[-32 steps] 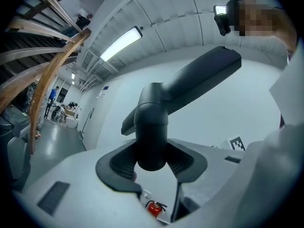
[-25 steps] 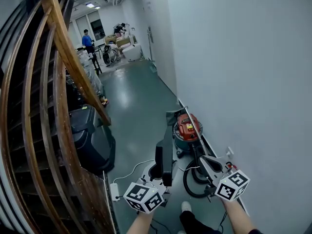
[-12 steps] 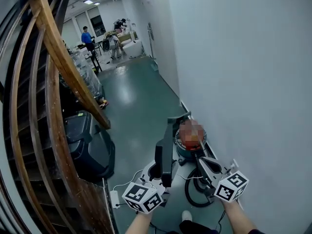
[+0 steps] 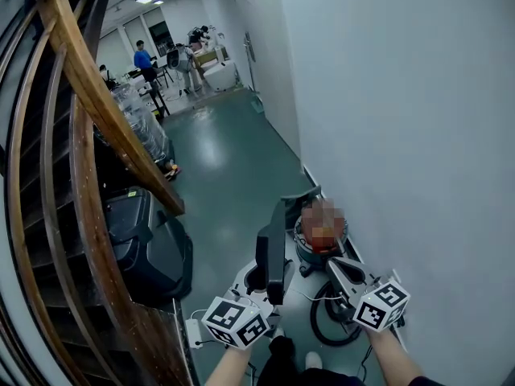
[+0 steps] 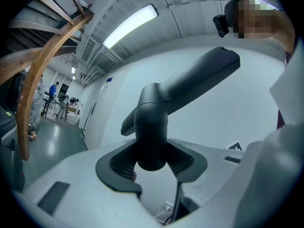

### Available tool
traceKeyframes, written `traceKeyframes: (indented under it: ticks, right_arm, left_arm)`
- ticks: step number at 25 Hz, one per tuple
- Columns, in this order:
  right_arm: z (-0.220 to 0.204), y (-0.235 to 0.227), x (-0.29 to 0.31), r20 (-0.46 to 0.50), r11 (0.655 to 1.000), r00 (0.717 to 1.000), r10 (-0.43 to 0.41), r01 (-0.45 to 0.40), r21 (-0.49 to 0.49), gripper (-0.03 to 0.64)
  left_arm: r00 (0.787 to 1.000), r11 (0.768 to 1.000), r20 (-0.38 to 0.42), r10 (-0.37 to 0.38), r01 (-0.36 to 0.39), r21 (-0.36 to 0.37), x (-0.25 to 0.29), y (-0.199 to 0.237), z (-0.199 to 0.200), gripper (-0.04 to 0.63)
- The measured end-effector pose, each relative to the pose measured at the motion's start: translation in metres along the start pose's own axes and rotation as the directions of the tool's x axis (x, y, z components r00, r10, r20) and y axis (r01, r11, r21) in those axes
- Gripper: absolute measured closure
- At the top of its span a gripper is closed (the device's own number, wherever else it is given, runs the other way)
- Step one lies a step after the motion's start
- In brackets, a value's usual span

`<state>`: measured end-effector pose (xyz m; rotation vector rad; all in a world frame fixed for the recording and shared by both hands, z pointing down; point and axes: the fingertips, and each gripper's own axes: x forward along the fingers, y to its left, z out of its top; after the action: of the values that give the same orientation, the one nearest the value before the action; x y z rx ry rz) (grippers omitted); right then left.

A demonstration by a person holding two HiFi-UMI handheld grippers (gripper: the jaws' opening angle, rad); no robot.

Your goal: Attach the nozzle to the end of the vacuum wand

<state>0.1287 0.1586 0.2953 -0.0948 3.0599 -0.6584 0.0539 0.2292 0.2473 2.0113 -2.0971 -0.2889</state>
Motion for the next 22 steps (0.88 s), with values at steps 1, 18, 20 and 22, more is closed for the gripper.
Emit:
traceKeyframes:
  ticks: [1,18,20,22]
  right_arm:
    - [0.001,-0.004,0.006,0.001,1.0,1.0,-0.004,0.004,0.001,0.6]
    - [0.009,-0.078,0.149,0.01,0.989,0.989,-0.146,0.146,0.024,0.6]
    - [0.01,-0.085,0.163,0.009,0.985,0.985,-0.169,0.169,0.025,0.6]
    - [0.011,-0.091,0.173,0.007,0.981,0.981,-0.191,0.191,0.021,0.6]
  left_arm:
    - [1.0,1.0,-0.001,-0.001,0.001,-0.003,0.005,0.006,0.0,0.417]
    - [0.994,0.994,-0.032,-0.104,0.103,-0.033,0.101,0.154,0.028,0.417]
    - [0.992,0.992,-0.036,-0.124,0.122,-0.043,0.111,0.168,0.031,0.417]
    - [0.989,0.989,-0.041,-0.142,0.14,-0.054,0.12,0.181,0.032,0.417]
